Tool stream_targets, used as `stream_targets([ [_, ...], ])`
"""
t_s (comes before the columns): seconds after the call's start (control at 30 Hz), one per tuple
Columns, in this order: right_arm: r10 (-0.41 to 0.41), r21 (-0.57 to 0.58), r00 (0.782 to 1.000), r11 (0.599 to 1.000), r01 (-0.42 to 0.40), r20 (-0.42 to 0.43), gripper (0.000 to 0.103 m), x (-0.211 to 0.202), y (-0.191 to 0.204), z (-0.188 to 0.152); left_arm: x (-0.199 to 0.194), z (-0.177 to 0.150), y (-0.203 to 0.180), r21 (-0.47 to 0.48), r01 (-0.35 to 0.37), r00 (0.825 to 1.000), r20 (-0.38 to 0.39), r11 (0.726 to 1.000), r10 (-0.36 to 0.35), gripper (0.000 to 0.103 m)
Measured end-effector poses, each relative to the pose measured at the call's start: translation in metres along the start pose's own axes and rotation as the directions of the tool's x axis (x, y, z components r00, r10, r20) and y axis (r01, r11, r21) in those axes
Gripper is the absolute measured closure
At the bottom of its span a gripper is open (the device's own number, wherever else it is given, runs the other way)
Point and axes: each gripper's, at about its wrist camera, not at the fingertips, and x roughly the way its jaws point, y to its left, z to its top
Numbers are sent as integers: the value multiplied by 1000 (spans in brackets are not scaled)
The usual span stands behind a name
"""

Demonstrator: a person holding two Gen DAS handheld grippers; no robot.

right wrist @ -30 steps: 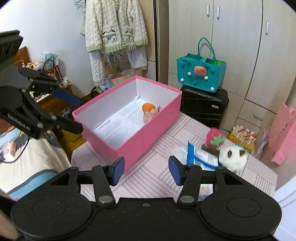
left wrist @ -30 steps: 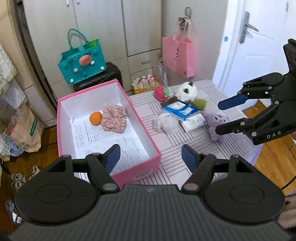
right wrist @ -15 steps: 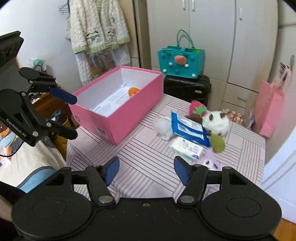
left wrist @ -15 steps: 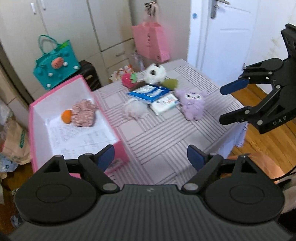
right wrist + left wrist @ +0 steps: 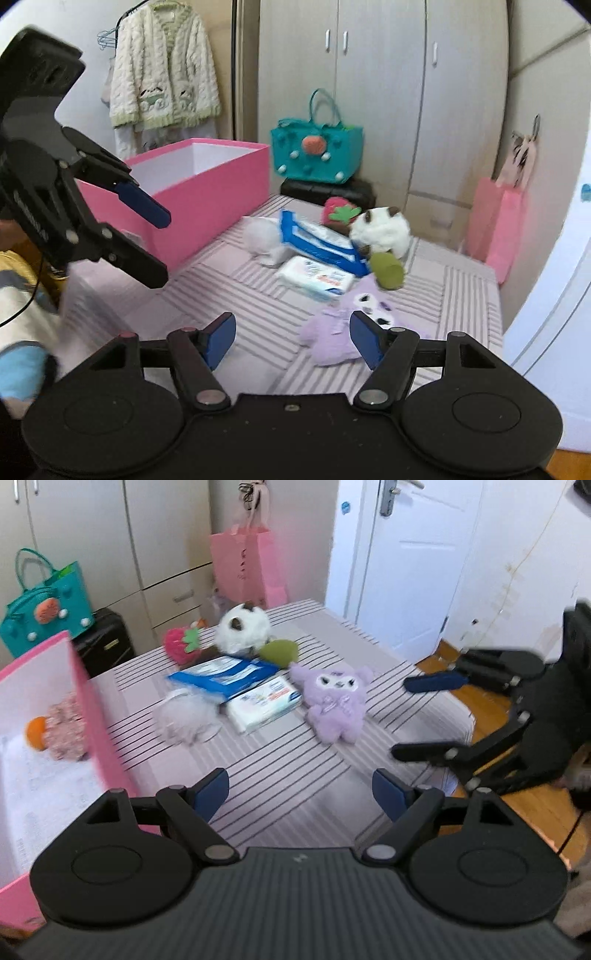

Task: Organize soft objects
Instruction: 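Grasp the purple plush doll with the left tool while the right tool grips it too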

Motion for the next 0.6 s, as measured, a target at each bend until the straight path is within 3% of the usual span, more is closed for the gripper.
stream_targets([
  [0.03,-12,-1,1000,1000,12,16,27,5,-2,-6,8,1,-1,-10,13,1000,9,1000,-13,20],
  [0.07,-20,3,1000,1000,20,21,18,11,-5,-10,14,4,0,-19,23,1000,16,1000,-23,20],
  [0.13,-43,50,999,998,42,16,14,24,-13,-18,27,8,-1,-30,49,998,30,998,-48,21],
  [0.33,-66,107,997,992,68,-26,14,58,-27,-35,76,20,-2,-51,86,995,48,995,-84,25],
  [0.6,-94,112,994,989,100,-56,13,80,-27,-35,138,27,8,-144,161,987,12,976,-161,49],
])
